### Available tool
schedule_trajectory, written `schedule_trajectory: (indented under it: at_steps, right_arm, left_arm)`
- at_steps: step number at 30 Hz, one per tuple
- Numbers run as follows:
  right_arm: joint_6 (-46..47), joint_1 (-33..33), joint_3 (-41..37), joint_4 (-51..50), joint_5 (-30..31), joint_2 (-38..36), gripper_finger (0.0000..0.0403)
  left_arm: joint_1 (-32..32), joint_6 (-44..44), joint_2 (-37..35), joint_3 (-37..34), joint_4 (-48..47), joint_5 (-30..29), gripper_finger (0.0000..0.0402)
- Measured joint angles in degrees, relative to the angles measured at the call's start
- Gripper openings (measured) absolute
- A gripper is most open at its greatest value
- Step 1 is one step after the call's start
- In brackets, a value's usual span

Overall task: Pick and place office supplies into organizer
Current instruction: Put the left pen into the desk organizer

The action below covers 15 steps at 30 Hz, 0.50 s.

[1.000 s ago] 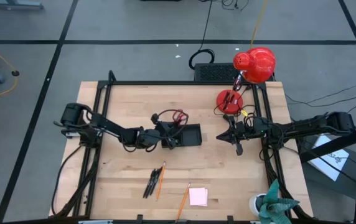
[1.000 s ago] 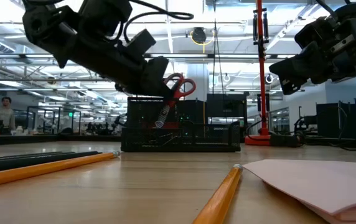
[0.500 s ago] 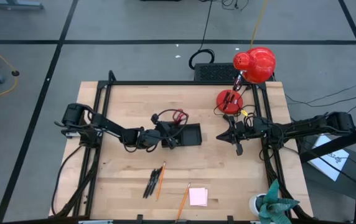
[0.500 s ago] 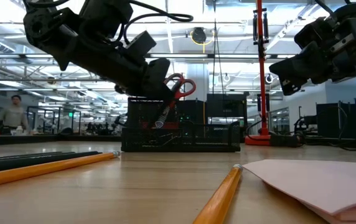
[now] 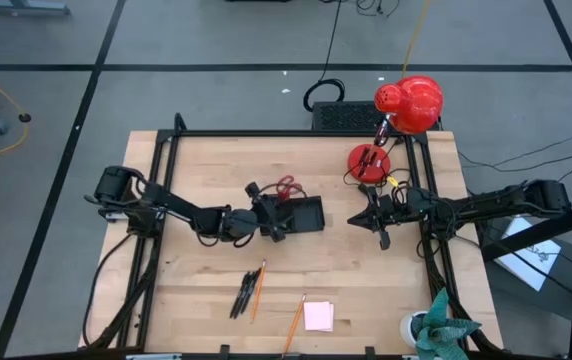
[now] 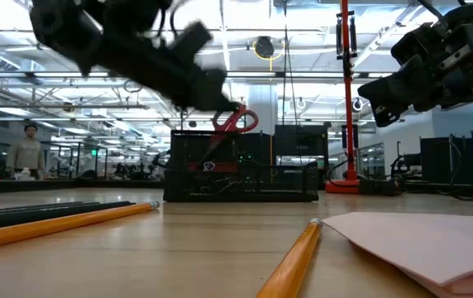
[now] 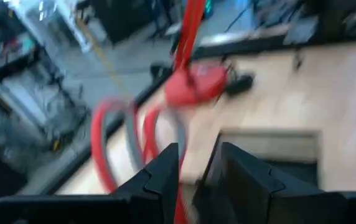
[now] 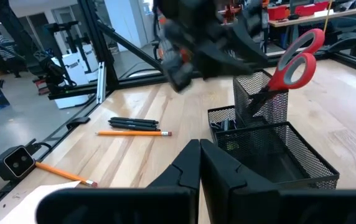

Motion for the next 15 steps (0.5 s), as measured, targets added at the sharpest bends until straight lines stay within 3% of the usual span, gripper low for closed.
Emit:
schedule_trajectory:
  at_steps: [5,7,10,12,15]
  right_arm:
    - [0.0,0.0,0.0,0.0,0.0,0.0,0.0004]
    - [0.0,0.0,0.0,0.0,0.0,0.0,0.0004]
    - [0.0,0.0,0.0,0.0,0.0,0.0,0.0004]
    - [0.0,0.0,0.0,0.0,0.0,0.0,0.0004]
    - [0.0,0.0,0.0,-0.1,0.0,0.0,0.0004]
  left_arm:
    - [-4.7,5.0,-5.7,4.8,-6.6,-4.6,0.0128]
    - [-7.3,1.3,-8.1,8.5,-16.8,-9.6,0.0128]
    - [-11.0,-15.2,-9.2,16.0,-44.7,-12.3,0.0120]
    - [-13.2,-28.9,-8.6,20.5,-62.6,-7.9,0.0111]
    - [-16.2,-45.7,-6.1,25.3,-77.7,2.5,0.0094]
